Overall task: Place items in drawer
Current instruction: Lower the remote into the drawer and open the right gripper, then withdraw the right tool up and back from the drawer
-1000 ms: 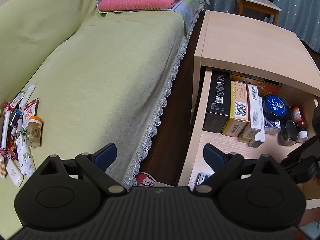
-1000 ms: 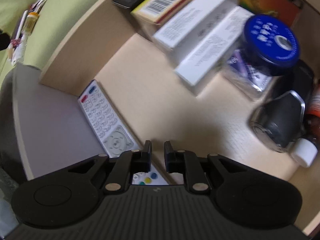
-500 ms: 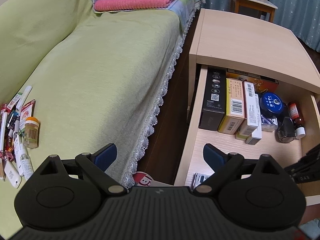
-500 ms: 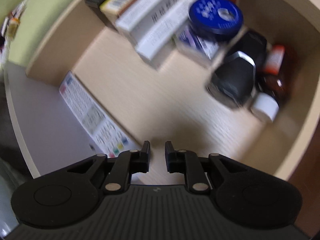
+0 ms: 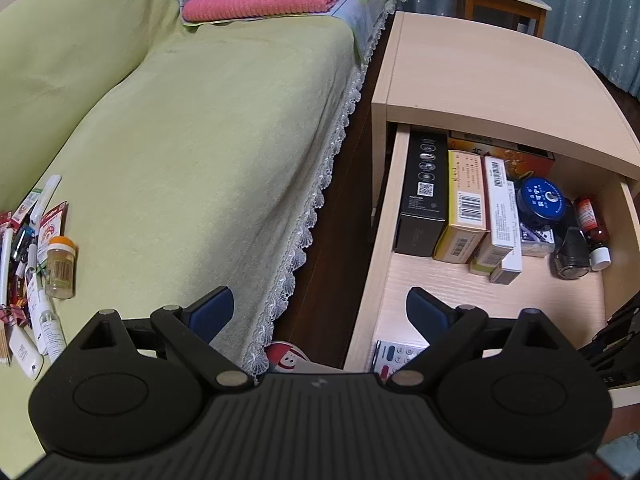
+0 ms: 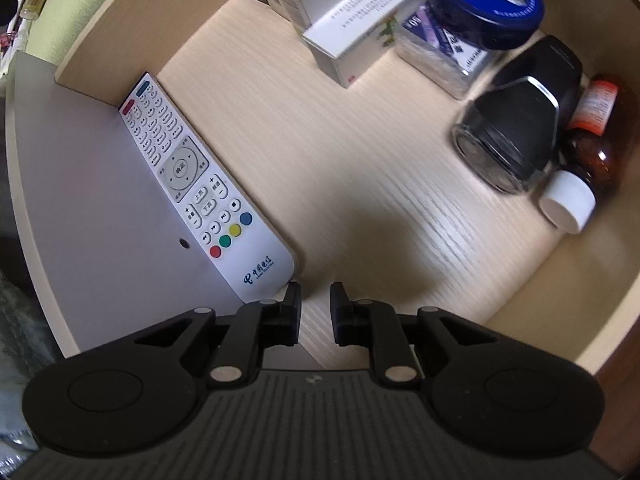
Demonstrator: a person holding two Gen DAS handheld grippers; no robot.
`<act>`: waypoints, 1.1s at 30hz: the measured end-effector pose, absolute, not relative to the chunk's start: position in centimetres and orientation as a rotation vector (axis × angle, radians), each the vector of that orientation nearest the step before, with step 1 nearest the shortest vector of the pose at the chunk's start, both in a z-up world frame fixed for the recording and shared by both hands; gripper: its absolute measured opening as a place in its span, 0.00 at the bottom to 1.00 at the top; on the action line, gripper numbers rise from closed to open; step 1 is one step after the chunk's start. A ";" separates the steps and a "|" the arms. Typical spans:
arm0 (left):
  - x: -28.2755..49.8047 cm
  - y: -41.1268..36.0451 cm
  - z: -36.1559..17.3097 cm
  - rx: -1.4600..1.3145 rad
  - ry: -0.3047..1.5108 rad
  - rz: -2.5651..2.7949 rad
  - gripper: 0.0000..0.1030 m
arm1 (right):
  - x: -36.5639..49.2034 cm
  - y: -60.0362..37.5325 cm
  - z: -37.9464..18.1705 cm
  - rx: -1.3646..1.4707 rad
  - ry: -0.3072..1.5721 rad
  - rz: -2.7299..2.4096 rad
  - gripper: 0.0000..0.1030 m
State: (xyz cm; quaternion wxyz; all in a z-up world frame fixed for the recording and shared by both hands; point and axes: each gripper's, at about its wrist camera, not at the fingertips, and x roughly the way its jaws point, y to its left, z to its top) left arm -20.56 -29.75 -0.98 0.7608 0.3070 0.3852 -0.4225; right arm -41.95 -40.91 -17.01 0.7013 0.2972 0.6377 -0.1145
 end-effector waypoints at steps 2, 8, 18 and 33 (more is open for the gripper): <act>-20.5 -29.7 -1.1 0.667 0.841 -0.917 0.91 | -41.8 -40.7 -17.0 0.647 1.426 -0.257 0.15; -20.5 -29.7 -1.1 0.668 0.841 -0.920 0.91 | -42.5 -40.7 -16.9 0.678 1.417 -0.264 0.15; -20.5 -29.4 -1.2 0.658 0.843 -0.923 0.91 | -43.1 -40.2 -16.6 0.683 1.415 -0.280 0.14; -21.6 -28.3 -0.3 0.653 0.794 -0.997 0.91 | -45.5 -39.9 -7.4 0.588 0.970 -0.646 0.41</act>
